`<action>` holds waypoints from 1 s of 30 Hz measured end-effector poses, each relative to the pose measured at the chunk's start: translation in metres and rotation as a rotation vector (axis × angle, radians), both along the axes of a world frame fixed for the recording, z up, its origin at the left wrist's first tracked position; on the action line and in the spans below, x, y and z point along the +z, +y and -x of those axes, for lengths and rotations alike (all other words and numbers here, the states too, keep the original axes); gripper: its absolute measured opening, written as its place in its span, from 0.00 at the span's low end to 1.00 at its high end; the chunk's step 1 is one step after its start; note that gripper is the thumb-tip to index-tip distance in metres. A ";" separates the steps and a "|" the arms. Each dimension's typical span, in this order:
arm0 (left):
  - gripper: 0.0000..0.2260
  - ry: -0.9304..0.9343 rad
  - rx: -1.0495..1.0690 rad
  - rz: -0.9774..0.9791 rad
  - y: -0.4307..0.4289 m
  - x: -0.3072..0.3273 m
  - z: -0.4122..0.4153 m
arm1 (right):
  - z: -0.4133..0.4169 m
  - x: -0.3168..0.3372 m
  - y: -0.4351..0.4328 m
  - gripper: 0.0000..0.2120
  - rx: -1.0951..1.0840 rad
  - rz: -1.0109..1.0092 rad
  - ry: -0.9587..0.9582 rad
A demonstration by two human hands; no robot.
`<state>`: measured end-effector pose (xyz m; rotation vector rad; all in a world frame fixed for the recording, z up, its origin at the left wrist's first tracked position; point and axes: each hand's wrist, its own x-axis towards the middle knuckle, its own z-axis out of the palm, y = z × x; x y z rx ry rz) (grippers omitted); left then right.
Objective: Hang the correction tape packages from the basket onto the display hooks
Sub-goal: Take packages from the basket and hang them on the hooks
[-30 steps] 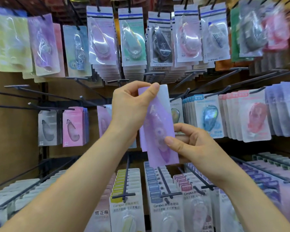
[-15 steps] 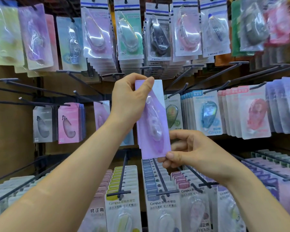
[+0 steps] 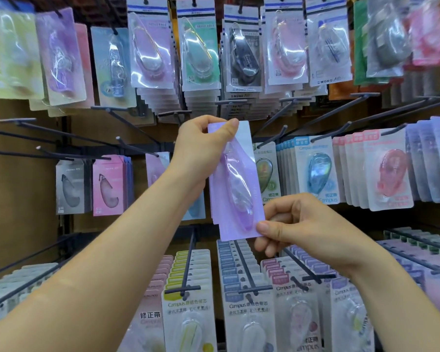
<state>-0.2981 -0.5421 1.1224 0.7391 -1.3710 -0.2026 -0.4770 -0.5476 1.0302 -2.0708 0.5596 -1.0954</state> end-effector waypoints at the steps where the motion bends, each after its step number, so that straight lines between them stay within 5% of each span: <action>1: 0.06 0.001 0.004 0.003 0.000 -0.001 0.000 | 0.001 0.001 0.000 0.03 -0.018 0.004 0.009; 5: 0.06 0.029 0.048 0.016 -0.001 -0.004 0.003 | 0.004 0.002 0.002 0.05 -0.047 -0.023 0.020; 10: 0.12 0.219 -0.175 -0.156 -0.002 -0.005 0.005 | 0.007 0.000 0.003 0.04 -0.027 -0.043 0.002; 16: 0.07 0.072 0.020 -0.170 -0.018 -0.015 -0.001 | -0.001 -0.005 -0.001 0.08 -0.083 -0.109 -0.088; 20: 0.10 0.160 -0.035 -0.245 -0.009 -0.031 -0.009 | -0.012 -0.002 -0.005 0.08 -0.182 -0.131 -0.146; 24: 0.09 -0.025 -0.058 -0.381 -0.002 -0.057 -0.025 | -0.025 0.005 -0.006 0.04 -0.259 -0.122 -0.200; 30: 0.03 -0.110 0.247 -0.374 -0.025 -0.053 -0.035 | -0.045 -0.002 -0.021 0.14 -0.525 0.151 0.139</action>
